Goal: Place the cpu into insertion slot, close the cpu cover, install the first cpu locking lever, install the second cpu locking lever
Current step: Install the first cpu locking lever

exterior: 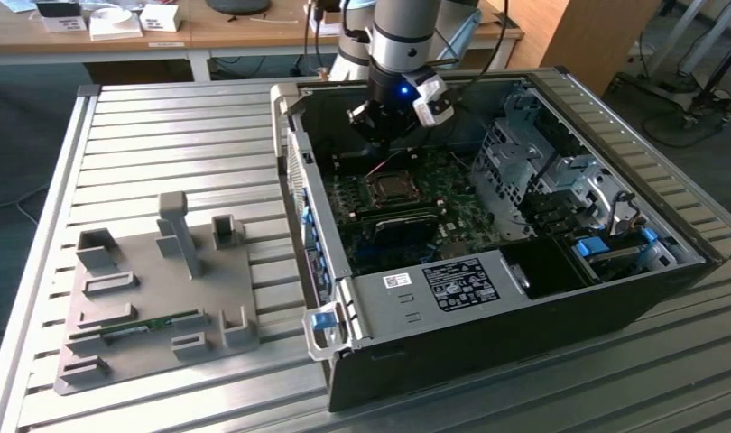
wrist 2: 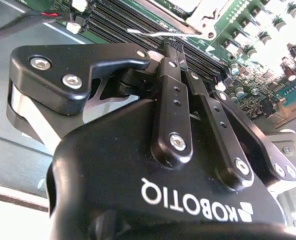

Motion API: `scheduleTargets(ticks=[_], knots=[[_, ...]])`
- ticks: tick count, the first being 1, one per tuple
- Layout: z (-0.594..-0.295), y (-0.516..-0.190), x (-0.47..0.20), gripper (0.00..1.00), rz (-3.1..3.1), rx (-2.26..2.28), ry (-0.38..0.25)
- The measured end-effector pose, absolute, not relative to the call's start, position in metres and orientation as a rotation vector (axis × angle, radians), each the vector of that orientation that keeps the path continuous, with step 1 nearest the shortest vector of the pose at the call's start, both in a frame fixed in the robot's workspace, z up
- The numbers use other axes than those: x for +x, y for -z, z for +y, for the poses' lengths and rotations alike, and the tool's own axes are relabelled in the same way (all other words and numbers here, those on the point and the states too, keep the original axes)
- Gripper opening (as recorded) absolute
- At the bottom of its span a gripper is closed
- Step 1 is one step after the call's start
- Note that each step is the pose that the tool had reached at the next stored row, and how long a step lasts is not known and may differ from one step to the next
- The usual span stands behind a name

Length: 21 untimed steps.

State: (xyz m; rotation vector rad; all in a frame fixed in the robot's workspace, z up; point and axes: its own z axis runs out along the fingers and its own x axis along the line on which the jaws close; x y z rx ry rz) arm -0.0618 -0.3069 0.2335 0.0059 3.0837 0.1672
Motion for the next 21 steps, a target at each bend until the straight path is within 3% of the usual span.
scheduleTargets(ticks=[21], knots=[[-0.3069, -0.2284, -0.0589, 0.11, 3.084, 0.006, -0.167]])
